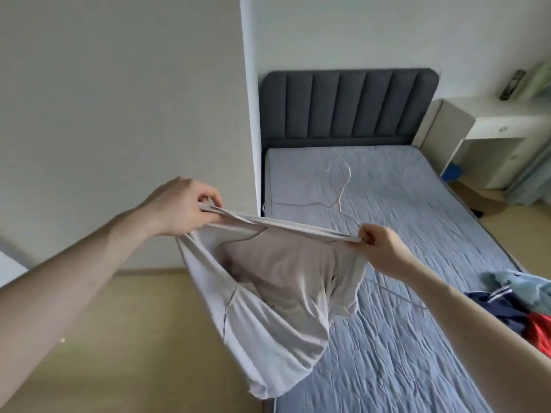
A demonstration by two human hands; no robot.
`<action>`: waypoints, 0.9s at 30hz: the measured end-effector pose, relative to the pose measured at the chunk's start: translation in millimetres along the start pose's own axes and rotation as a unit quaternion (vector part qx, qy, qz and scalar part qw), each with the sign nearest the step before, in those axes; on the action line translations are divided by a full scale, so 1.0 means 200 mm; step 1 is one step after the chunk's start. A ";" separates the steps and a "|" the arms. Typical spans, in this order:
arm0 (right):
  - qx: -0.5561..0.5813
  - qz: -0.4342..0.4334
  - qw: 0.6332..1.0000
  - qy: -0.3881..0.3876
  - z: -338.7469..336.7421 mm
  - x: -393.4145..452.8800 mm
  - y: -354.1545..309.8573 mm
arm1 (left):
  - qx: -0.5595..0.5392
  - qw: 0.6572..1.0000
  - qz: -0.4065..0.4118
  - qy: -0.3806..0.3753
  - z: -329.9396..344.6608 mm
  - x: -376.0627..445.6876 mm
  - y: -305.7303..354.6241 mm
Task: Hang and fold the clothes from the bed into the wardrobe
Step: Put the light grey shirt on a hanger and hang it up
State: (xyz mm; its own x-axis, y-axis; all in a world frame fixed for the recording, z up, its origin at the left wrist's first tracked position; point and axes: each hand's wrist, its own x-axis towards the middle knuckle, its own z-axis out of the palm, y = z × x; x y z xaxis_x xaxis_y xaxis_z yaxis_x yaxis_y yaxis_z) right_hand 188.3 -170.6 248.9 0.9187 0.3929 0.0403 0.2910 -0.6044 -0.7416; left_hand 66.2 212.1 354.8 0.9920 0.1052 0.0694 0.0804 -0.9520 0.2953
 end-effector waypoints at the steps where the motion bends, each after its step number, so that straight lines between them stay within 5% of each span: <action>1: 0.031 -0.003 0.999 0.009 -0.02 0.02 -0.07 | 0.022 1.000 -0.018 -0.005 0.00 -0.01 -0.03; 6: 0.199 -0.017 0.978 0.057 -0.13 0.11 -0.41 | 0.076 0.994 -0.070 -0.020 0.01 -0.02 -0.16; 9: 0.236 -0.040 0.971 0.020 -0.20 0.12 -0.57 | -0.085 0.991 -0.057 -0.089 -0.02 -0.01 -0.18; 11: 0.222 -0.054 0.973 -0.006 -0.22 0.12 -0.64 | -0.224 0.957 -0.080 -0.168 -0.03 -0.01 -0.12; 15: 0.182 -0.083 0.980 -0.011 -0.21 0.13 -0.75 | -0.191 0.948 -0.055 -0.250 0.00 0.01 0.01; 19: 0.115 -0.093 0.989 -0.006 -0.25 0.11 -0.76 | -0.018 0.993 0.014 -0.115 0.03 0.05 0.05; 23: 0.017 -0.109 0.994 0.011 -0.29 0.07 -0.64 | -0.246 0.965 -0.042 0.080 -0.03 0.08 0.03; 27: -0.004 -0.086 0.996 0.006 -0.22 0.04 -0.49 | -0.387 0.912 -0.023 0.136 -0.17 0.08 0.18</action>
State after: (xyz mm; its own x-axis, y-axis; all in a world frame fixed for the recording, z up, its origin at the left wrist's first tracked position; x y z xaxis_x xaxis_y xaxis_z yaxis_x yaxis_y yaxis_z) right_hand 179.4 -138.6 350.6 0.8582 0.4829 0.1743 0.4464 -0.5342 -0.7179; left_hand 81.9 188.5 398.8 0.9198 0.3075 0.2435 -0.0762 -0.4688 0.8800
